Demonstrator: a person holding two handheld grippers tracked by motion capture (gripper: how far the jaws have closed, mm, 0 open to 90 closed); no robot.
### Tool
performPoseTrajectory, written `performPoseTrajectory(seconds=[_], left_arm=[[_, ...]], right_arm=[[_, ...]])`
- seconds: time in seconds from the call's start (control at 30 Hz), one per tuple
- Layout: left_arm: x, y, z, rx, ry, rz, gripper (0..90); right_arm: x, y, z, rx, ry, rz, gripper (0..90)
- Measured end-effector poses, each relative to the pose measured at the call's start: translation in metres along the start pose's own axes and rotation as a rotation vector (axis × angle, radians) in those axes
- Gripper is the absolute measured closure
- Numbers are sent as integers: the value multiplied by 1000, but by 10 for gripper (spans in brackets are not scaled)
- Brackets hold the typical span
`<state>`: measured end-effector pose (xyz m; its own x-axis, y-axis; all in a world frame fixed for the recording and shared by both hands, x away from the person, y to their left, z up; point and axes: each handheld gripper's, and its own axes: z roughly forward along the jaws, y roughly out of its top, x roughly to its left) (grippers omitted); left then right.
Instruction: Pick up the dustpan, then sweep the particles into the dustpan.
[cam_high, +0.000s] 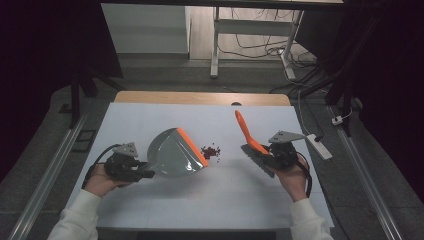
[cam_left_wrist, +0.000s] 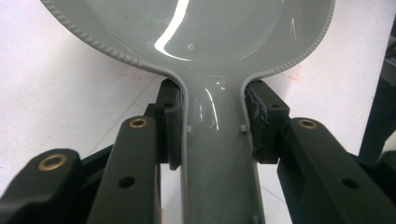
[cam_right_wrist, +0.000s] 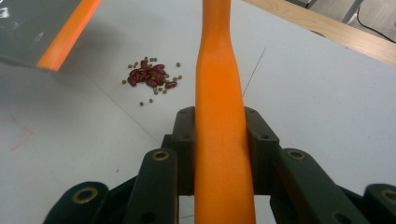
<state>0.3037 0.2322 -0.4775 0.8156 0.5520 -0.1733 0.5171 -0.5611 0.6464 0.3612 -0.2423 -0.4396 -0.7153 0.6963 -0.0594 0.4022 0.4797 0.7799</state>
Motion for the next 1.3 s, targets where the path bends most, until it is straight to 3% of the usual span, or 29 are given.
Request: performPoseTrajectory(seconds=[0.53, 0.83, 1.3], left_arm=[[-4, -5, 11, 68, -47, 14, 620], [-5, -6, 9, 66, -49, 16, 620], [-1, -11, 13, 100, -34, -39, 621]], right_arm=[[-4, 26, 30, -49, 24, 10, 700], [-7, 33, 51, -44, 21, 12, 700], [-3, 39, 72, -15, 18, -8, 700]])
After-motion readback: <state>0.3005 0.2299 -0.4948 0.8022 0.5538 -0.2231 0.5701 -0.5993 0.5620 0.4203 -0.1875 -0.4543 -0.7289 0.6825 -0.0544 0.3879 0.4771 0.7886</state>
